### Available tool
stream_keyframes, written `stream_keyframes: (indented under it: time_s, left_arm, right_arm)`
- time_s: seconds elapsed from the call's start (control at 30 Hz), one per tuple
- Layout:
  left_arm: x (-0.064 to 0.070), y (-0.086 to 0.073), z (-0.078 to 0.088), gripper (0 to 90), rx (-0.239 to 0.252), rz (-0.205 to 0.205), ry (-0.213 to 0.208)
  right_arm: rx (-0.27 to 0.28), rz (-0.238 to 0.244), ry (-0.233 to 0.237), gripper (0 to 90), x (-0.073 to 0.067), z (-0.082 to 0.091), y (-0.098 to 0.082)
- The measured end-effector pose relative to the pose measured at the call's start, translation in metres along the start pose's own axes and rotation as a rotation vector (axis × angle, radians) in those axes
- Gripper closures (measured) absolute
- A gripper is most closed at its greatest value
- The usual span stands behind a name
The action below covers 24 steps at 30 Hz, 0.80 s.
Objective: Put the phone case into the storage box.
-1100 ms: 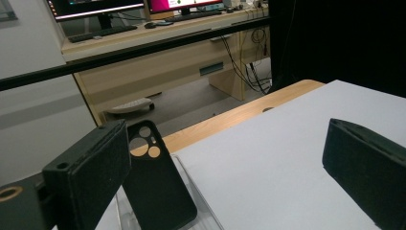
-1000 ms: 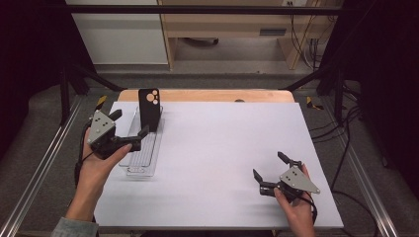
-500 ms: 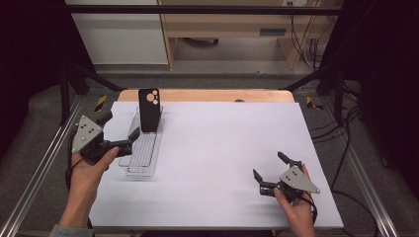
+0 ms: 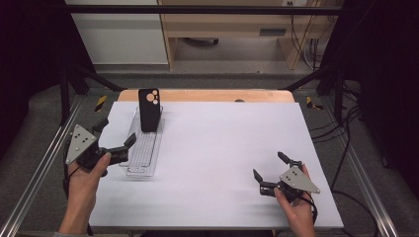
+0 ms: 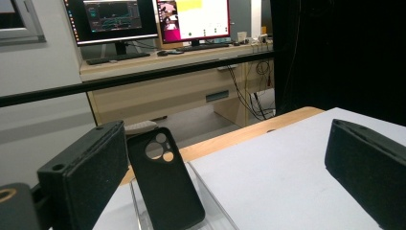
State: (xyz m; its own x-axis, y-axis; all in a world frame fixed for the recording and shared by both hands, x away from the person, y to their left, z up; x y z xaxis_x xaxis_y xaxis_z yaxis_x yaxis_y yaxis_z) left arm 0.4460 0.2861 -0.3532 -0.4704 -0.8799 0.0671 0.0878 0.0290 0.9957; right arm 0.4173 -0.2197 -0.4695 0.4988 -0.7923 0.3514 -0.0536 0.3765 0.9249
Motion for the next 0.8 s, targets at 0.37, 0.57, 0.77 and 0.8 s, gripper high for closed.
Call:
stream_keyframes:
  time_s: [0.37,0.57,0.77,0.8]
  left_arm:
    - [-0.002,-0.019,0.006,0.5,0.015,0.023,-0.014]
    - [-0.001,-0.030,0.008,0.4,0.010,0.021,-0.016]
    - [0.002,-0.040,0.009,0.4,0.010,0.012,-0.027]
    - [0.003,-0.042,0.010,0.4,0.012,0.014,-0.027]
  right_arm:
    - [0.001,-0.003,-0.001,3.2,0.001,0.000,0.000]
    - [-0.002,-0.005,-0.002,3.2,0.003,0.001,-0.001]
    - [0.002,-0.013,-0.008,3.1,0.006,0.002,-0.001]
    - [0.003,-0.014,-0.010,3.1,0.007,0.002,-0.002]
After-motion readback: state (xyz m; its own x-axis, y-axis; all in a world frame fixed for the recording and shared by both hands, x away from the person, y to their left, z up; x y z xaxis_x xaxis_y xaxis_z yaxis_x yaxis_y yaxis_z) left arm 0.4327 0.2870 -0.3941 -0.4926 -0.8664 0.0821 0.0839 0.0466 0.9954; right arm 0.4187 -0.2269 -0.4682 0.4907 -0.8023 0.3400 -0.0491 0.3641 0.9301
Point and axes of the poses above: each handheld gripper's, and its own axes: z roughly backward along the jaws, y roughly out of its top, x roughly to its right, the point moved 1 cm from there along -z, roughly forward along the jaws, and after that the axes turned 10 degrees about z, right-handed, at the moved point
